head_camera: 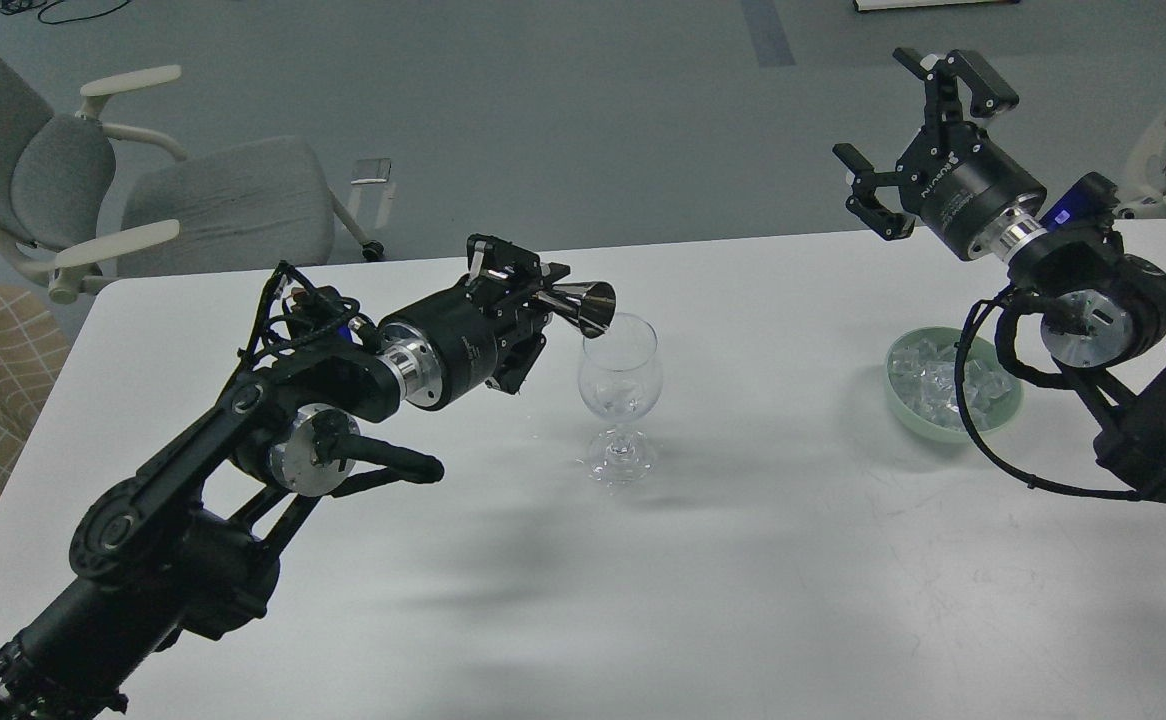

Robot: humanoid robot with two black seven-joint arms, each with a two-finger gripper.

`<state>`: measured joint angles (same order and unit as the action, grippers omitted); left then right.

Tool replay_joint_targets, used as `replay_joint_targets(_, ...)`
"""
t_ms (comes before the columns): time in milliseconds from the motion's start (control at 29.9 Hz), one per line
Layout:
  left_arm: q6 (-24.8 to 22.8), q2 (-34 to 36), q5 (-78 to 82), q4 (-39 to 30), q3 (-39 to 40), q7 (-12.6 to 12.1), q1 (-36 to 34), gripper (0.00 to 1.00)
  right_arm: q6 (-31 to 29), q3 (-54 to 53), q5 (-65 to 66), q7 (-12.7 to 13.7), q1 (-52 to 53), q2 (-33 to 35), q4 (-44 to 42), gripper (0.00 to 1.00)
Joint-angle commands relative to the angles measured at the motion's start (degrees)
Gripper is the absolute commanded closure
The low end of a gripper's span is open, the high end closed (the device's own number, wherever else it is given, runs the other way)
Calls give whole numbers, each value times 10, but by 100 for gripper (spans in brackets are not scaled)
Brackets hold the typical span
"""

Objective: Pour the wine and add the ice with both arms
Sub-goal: 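Tilt the jigger over the wine glass rim with the left gripper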

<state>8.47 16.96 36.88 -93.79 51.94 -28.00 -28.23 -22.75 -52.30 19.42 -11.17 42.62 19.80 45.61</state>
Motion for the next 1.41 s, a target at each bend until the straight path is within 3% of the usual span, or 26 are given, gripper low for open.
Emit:
replay_joint_targets(0,1,10,15,-11,-1,0,-11,100,0,0,0,0,0,1,0,0)
replay_joint_targets(535,0,11,92,-27,-3,0,-21,100,0,0,0,0,0,-1,0,0)
replay_joint_targets(1037,-10,55,208,-51,-76,0,-59,100,0,9,0,0,0,-1,-1,0)
replay_joint_targets(1272,-9,51,193,-52,-64,0,-61,100,0,10,0,0,-3,-1,-1,0)
replay_joint_targets(1372,-3,46,114,-52,-35,0,-42,100,0,10,0,0,-3,-1,0,0)
